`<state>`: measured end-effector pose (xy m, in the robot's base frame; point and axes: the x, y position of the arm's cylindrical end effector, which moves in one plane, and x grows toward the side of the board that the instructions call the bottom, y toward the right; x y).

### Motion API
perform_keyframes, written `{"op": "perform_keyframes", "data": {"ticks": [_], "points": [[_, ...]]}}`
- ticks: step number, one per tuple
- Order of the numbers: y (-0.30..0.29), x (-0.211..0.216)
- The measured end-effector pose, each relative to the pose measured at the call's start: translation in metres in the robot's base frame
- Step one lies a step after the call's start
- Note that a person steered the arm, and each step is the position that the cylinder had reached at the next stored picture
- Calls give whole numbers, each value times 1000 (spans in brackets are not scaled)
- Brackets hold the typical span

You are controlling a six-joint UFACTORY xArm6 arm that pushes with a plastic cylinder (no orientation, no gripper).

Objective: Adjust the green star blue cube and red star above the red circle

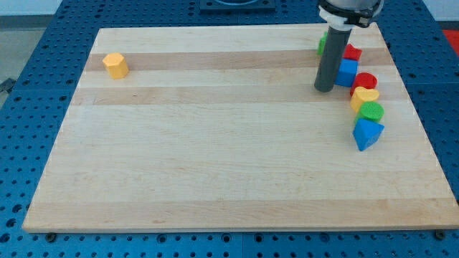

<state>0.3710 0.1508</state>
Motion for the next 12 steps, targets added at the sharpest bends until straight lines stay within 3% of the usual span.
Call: {"op": "perform_keyframes", "data": {"ticks": [3,4,5,6,8,10,12], "points": [[32,-10],[-4,-10],[-78,-11],[-112,-39],[-72,-85],[-6,-109],[23,-118]]}}
